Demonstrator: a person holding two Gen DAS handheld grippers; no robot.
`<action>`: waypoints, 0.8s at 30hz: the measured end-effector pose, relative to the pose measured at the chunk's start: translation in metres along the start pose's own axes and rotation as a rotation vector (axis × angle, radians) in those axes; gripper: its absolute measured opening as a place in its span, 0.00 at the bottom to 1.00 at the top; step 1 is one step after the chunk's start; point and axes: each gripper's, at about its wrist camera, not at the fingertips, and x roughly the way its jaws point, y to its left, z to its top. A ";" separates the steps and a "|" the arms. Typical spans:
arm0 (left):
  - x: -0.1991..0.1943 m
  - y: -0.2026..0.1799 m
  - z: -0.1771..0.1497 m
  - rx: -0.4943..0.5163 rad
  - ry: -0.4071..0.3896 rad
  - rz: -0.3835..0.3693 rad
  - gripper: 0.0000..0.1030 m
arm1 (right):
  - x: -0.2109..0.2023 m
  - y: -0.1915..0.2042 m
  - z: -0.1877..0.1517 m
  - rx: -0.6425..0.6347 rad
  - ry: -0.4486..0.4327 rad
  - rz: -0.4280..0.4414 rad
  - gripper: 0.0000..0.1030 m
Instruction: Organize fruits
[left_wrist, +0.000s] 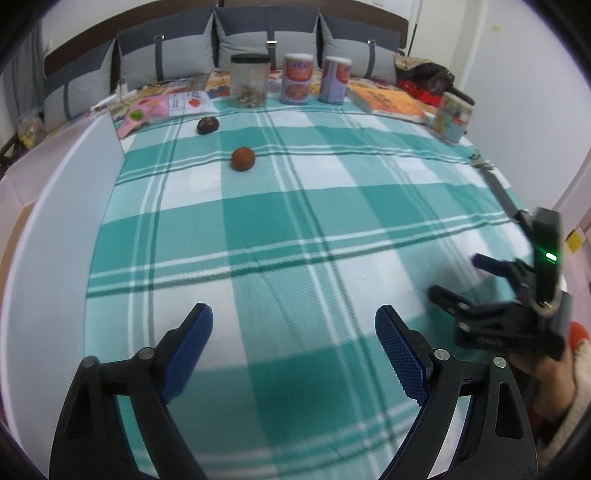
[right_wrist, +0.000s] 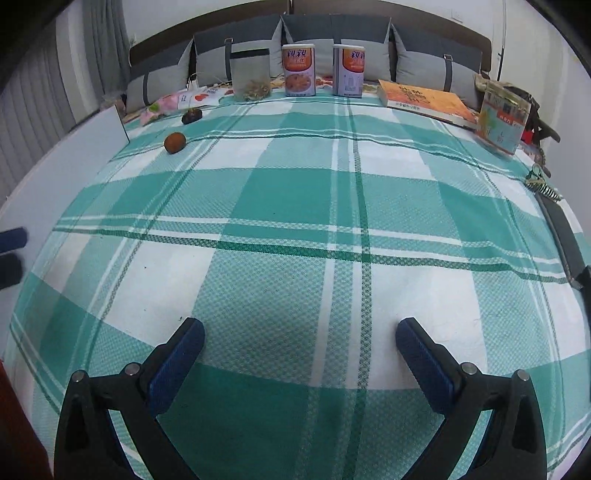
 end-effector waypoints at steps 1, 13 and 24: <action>0.008 0.004 0.004 -0.006 -0.001 0.003 0.88 | 0.001 0.001 0.000 -0.004 0.005 -0.005 1.00; 0.103 0.024 0.106 0.018 -0.117 0.088 0.77 | 0.001 0.002 -0.002 -0.015 0.016 -0.023 1.00; 0.146 0.044 0.125 -0.066 -0.098 0.112 0.28 | 0.001 0.001 -0.001 -0.015 0.016 -0.024 1.00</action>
